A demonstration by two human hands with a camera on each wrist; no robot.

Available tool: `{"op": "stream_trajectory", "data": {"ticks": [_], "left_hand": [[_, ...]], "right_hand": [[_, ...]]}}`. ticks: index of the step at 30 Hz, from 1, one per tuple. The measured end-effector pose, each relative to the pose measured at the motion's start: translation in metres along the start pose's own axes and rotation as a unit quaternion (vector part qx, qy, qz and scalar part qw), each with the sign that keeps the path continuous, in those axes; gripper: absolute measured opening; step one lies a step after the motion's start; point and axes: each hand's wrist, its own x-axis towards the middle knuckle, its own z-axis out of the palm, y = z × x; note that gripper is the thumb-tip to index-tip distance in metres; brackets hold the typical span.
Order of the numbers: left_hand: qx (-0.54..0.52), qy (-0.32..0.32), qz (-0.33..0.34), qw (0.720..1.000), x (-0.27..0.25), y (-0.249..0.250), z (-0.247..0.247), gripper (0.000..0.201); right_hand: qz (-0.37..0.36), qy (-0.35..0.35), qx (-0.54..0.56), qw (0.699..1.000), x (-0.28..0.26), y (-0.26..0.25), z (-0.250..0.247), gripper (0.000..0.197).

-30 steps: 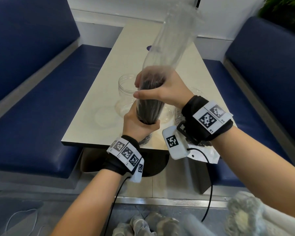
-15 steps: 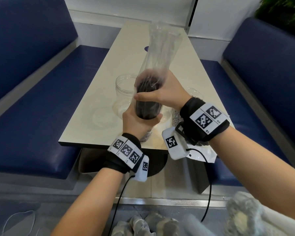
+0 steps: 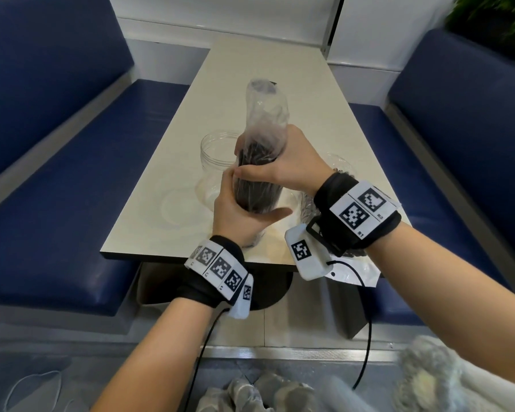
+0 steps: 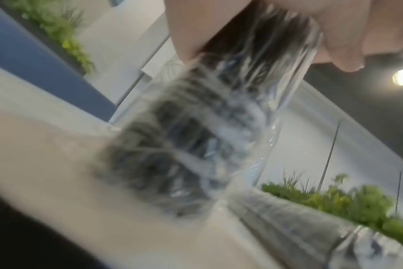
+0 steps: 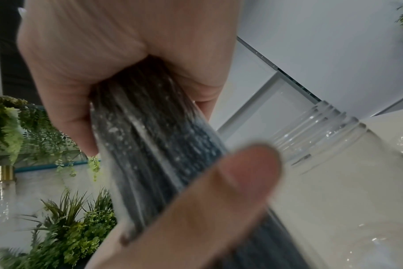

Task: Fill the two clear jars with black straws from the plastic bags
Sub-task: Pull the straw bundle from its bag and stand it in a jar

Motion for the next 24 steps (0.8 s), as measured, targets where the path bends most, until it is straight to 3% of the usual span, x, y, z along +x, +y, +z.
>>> {"op": "stream_trajectory", "data": {"ticks": [3, 7, 12, 17, 19, 24], "left_hand": [[0.005, 0.019, 0.004, 1.0, 0.005, 0.002, 0.005, 0.062], [0.042, 0.02, -0.02, 0.999, 0.003, -0.014, 0.004, 0.06], [0.046, -0.016, -0.062, 0.997, -0.009, -0.031, -0.002, 0.051], [0.028, 0.035, -0.011, 0.999, -0.001, -0.006, 0.001, 0.073], [0.008, 0.043, -0.01, 0.999, 0.005, -0.001, 0.007, 0.07], [0.049, 0.032, -0.042, 0.997, 0.006, -0.018, 0.008, 0.052]], "right_hand": [[0.003, -0.001, 0.001, 1.0, 0.002, -0.003, 0.001, 0.054], [-0.034, 0.016, 0.03, 0.999, 0.002, -0.008, -0.004, 0.036], [-0.059, 0.012, 0.009, 0.998, 0.002, -0.003, -0.005, 0.038], [-0.06, 0.005, -0.014, 0.998, 0.004, -0.001, -0.001, 0.025], [-0.067, -0.004, -0.026, 0.997, 0.006, -0.002, 0.0, 0.024], [-0.115, -0.011, -0.064, 0.991, 0.007, -0.006, -0.003, 0.041]]}}
